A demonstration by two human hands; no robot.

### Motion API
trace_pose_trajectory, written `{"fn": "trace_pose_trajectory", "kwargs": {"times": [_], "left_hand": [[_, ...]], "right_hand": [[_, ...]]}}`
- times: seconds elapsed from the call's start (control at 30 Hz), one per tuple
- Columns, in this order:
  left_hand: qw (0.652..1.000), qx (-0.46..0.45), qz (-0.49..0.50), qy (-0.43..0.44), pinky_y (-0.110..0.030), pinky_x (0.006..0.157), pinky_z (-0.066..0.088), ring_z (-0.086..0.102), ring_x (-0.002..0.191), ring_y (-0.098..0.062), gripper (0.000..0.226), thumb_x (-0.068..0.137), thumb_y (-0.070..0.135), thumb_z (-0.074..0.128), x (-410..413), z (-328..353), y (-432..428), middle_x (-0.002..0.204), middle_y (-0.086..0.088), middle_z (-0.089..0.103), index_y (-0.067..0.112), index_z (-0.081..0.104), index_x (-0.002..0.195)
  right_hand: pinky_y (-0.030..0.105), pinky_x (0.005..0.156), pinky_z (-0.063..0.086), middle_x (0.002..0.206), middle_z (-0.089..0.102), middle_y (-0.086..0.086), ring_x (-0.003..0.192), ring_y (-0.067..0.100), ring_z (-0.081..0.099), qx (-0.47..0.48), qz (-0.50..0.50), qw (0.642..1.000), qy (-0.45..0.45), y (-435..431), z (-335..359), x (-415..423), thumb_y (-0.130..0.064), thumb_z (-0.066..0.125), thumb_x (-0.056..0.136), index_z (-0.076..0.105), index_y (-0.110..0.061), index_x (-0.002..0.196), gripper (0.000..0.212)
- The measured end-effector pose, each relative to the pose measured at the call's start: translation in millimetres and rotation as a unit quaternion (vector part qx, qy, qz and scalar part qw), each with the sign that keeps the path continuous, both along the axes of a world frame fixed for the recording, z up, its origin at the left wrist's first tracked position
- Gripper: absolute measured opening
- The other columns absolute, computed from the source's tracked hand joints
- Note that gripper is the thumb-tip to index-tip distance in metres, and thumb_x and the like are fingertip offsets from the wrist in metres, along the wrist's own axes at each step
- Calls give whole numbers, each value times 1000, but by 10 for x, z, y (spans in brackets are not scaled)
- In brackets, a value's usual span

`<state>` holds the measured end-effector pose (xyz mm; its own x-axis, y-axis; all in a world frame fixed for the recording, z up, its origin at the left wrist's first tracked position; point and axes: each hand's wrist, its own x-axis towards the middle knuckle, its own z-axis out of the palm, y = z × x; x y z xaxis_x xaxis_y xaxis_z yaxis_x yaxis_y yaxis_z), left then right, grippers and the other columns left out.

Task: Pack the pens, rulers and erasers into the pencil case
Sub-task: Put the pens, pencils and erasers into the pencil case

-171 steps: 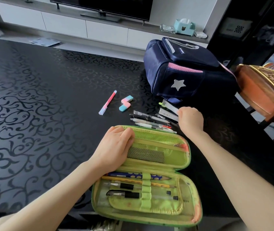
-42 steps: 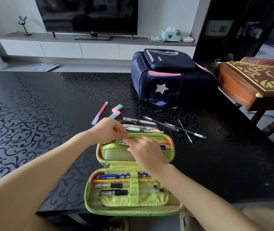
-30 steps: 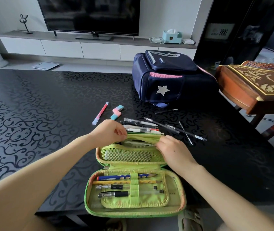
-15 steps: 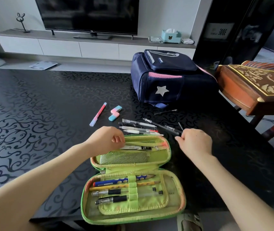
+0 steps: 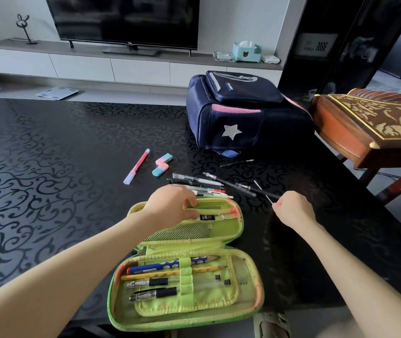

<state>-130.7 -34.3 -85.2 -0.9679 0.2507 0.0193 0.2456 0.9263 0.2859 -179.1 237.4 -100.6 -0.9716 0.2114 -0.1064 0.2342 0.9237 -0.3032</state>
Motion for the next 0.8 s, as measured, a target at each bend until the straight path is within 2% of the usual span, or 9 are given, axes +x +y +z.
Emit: {"fn": "trace_pose_trajectory", "kwargs": {"times": [0.07, 0.17, 0.27, 0.33, 0.4, 0.5, 0.7, 0.77, 0.8], "left_hand": [[1000, -6, 2, -1, -22, 69, 37, 47, 80, -9, 34, 81, 46, 63, -19, -1, 19, 99, 6, 63, 22, 63, 106], [1000, -4, -1, -7, -24, 68, 40, 49, 78, -10, 32, 82, 46, 62, -29, 3, 8, 96, 5, 63, 22, 63, 103], [1000, -5, -23, -7, -26, 72, 44, 49, 79, -10, 31, 84, 44, 59, -23, 13, -30, 91, 8, 58, 21, 63, 104], [999, -7, -38, 1, -24, 72, 43, 48, 80, -8, 28, 86, 42, 58, -14, 5, -59, 90, 9, 55, 21, 63, 105], [999, -5, -47, 10, -22, 71, 41, 47, 80, -7, 26, 87, 40, 57, -8, -2, -81, 91, 8, 58, 21, 64, 105], [999, -1, -49, 12, -21, 72, 40, 47, 80, -6, 25, 87, 40, 58, -5, -18, -93, 88, 11, 55, 22, 64, 104], [998, 0, -56, -4, -23, 78, 45, 53, 83, -9, 21, 89, 31, 57, -3, 19, -114, 89, 11, 56, 21, 64, 106], [998, 1, -61, -3, -19, 77, 43, 52, 82, -8, 21, 90, 26, 55, -11, 17, -135, 91, 10, 57, 21, 64, 107], [998, 5, -61, -1, -17, 77, 42, 51, 81, -7, 20, 90, 25, 55, -14, 11, -140, 91, 9, 58, 21, 64, 108]], "right_hand": [[26, 51, 38, 67, 52, 4, 60, 22, 51, 17, 26, 999, -32, 36, 79, 52, -15, 55, 87, 48, -11, 67, 22], [23, 47, 38, 58, 51, 2, 51, 18, 48, 52, 80, 992, -81, 118, 260, 151, -13, 55, 83, 50, -10, 64, 19], [28, 52, 46, 59, 65, 11, 53, 23, 57, 24, 136, 984, -112, 227, 419, 227, -8, 56, 77, 62, -6, 59, 19], [28, 51, 44, 67, 68, 19, 51, 19, 53, 0, 163, 980, -110, 275, 436, 229, -18, 60, 79, 63, -3, 59, 25], [28, 55, 42, 63, 57, 22, 53, 17, 47, 8, 176, 979, -104, 234, 383, 235, -41, 59, 82, 53, 1, 61, 47], [28, 49, 30, 45, 33, 1, 42, 15, 35, 57, 188, 975, -108, 26, 262, 303, -56, 58, 79, 29, -15, 48, 59], [25, 42, 26, 38, 33, -4, 41, 14, 33, 81, 187, 968, -143, -136, 254, 335, -21, 55, 85, 30, -16, 49, 44], [26, 44, 28, 41, 44, -1, 42, 15, 36, 68, 185, 975, -99, -114, 373, 268, -19, 54, 83, 36, -15, 50, 38], [27, 48, 33, 52, 53, 2, 47, 17, 42, 62, 189, 979, -36, -110, 416, 195, -19, 53, 85, 43, -14, 54, 33]]}}
